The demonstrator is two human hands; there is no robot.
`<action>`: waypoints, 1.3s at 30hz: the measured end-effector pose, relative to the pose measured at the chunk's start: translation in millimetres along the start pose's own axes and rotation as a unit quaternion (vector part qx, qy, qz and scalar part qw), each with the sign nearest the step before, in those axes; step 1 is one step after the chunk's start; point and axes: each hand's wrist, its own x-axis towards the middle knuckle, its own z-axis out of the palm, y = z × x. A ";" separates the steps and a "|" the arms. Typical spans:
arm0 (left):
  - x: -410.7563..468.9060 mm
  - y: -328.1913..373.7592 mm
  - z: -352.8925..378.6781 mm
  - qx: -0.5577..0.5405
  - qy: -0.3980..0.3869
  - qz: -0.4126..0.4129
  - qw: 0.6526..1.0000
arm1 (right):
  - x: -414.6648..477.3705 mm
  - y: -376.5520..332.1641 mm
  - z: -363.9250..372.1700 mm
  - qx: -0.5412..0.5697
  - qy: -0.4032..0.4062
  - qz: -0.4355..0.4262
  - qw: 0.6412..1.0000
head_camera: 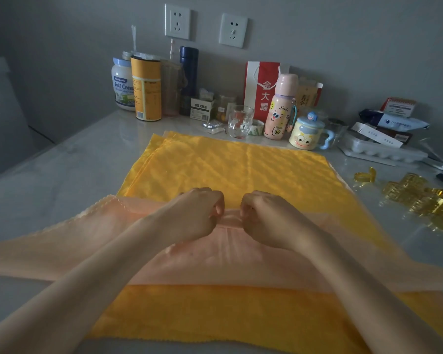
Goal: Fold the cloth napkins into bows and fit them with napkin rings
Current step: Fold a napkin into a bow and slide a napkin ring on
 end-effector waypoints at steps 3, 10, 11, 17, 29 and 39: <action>-0.7 -2.1 -7.5 -0.031 -0.025 -0.018 0.999 | -2.0 2.0 -3.5 0.012 -0.013 0.000 1.000; 4.2 -12.7 -11.7 0.002 -0.041 -0.048 0.998 | -1.4 5.7 -2.8 0.014 0.004 0.012 1.000; 4.9 -13.4 -10.1 -0.002 -0.032 -0.051 0.998 | -0.6 5.5 -1.1 0.001 0.024 0.010 1.000; 7.4 -17.5 4.4 -0.017 0.075 -0.031 0.997 | 7.2 10.9 14.9 -0.052 0.132 -0.015 0.990; 4.8 -5.4 6.9 -0.024 0.065 -0.015 0.997 | 4.5 8.7 11.6 0.056 0.032 0.003 0.998; 3.1 -11.0 -7.5 -0.075 -0.042 -0.030 0.996 | 1.8 17.1 -4.9 0.114 -0.026 0.036 0.993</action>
